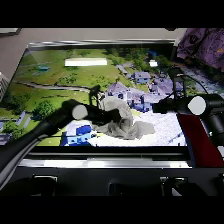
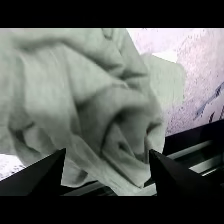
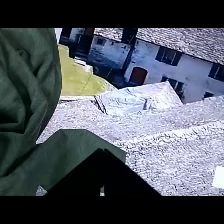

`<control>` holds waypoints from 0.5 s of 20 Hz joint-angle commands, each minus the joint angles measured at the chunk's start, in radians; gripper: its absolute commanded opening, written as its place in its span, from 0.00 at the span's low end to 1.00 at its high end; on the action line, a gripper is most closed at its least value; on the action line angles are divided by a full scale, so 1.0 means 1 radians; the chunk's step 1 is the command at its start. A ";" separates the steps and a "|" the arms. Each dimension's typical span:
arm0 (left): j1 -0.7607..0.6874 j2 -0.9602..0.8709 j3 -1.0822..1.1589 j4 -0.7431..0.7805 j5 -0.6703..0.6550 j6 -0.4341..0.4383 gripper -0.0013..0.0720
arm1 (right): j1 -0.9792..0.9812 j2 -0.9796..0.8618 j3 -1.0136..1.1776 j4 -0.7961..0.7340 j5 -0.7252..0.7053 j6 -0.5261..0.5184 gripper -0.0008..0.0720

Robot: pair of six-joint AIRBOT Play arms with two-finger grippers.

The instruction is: Fold the clothes and pants, and hang the long-sleeved shirts on hangers.

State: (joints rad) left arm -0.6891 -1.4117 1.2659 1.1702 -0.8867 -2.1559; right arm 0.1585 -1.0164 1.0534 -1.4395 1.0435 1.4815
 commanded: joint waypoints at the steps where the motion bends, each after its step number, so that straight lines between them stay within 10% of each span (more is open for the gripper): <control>1: 0.181 0.107 0.007 -0.012 -0.116 0.093 0.86 | 0.001 0.000 0.001 0.013 -0.023 -0.001 0.06; 4: 0.348 0.181 0.006 -0.007 -0.219 0.191 0.86 | 0.000 0.000 0.001 -0.002 0.018 0.000 0.10; 6: 0.438 0.196 0.006 -0.007 -0.285 0.220 0.85 | 0.000 0.000 -0.018 -0.110 0.070 0.012 0.58; 10: 0.555 0.195 0.006 -0.007 -0.329 0.220 0.85 | -0.272 -0.061 -0.233 0.198 0.052 0.088 0.60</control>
State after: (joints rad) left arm -0.2249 -1.2285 1.2713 1.1637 -1.1610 -1.9610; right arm 0.0418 -1.0397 0.9371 -1.4578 1.0794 1.5429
